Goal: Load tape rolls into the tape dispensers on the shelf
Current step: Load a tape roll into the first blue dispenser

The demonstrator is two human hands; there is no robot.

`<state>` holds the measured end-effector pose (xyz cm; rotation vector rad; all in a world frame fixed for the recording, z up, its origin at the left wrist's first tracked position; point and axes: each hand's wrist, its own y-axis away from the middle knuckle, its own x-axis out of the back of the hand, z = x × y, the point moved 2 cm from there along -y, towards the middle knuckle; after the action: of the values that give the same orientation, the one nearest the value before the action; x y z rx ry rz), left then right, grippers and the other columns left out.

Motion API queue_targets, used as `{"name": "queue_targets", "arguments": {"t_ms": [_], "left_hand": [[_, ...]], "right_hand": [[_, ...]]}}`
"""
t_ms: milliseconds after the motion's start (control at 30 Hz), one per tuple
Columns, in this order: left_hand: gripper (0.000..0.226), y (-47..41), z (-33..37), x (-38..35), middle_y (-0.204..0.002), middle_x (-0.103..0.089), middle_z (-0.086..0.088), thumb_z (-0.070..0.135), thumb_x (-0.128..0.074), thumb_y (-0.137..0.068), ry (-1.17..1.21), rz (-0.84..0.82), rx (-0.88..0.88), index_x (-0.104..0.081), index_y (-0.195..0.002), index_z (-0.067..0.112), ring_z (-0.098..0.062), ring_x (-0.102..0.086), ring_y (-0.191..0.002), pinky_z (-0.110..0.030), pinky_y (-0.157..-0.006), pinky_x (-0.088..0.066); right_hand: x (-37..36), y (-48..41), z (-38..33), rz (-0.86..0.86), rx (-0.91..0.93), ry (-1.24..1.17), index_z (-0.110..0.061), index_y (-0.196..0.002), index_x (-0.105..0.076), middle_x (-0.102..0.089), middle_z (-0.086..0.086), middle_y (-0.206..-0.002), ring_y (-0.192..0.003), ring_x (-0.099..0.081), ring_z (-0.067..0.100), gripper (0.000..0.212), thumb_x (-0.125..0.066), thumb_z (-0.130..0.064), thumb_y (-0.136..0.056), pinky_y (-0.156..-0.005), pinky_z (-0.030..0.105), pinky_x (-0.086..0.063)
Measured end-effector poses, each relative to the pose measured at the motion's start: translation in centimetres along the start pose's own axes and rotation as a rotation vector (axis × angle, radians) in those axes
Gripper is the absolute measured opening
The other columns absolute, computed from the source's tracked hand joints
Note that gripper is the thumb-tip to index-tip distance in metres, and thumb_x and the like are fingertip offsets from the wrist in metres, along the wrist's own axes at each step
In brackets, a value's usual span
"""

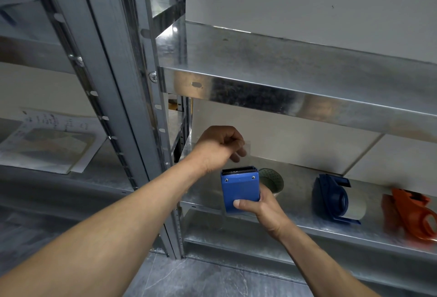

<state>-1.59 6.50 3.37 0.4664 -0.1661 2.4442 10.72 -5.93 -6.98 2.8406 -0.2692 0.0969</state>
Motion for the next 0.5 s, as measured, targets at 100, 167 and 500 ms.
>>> {"name": "queue_targets", "arguments": {"t_ms": [100,167,500], "left_hand": [[0.018,-0.3,0.1,0.2,-0.080,-0.075,-0.007,0.006,-0.057,-0.094,0.005,0.031,0.024,-0.065,-0.079,0.014,-0.024,-0.072,-0.066,-0.034,-0.074,-0.057],[0.015,-0.6,0.2,0.4,-0.080,-0.075,-0.009,0.005,-0.056,-0.094,0.025,0.073,0.038,-0.065,-0.082,0.008,-0.027,-0.071,-0.067,-0.027,-0.067,-0.055],[0.018,-1.2,-0.5,0.8,-0.079,-0.075,-0.004,0.007,-0.056,-0.093,0.017,0.127,0.049,-0.066,-0.079,0.012,-0.023,-0.073,-0.069,-0.030,-0.069,-0.058]], "right_hand": [[0.0,-0.1,0.0,-0.006,0.001,0.019,-0.014,-0.115,-0.061,-0.072,-0.003,-0.097,-0.084,-0.068,0.003,0.066,-0.079,-0.034,-0.054,-0.070,0.017,-0.052],[-0.2,-0.1,0.0,-0.018,-0.002,0.022,-0.015,-0.114,-0.062,-0.072,-0.003,-0.098,-0.085,-0.068,0.004,0.063,-0.078,-0.031,-0.056,-0.072,0.018,-0.052],[-0.6,-0.4,-0.1,0.034,-0.078,-0.025,-0.013,-0.109,-0.064,-0.075,-0.003,-0.094,-0.085,-0.069,0.010,0.049,-0.075,-0.033,-0.065,-0.072,0.020,-0.052]]}}
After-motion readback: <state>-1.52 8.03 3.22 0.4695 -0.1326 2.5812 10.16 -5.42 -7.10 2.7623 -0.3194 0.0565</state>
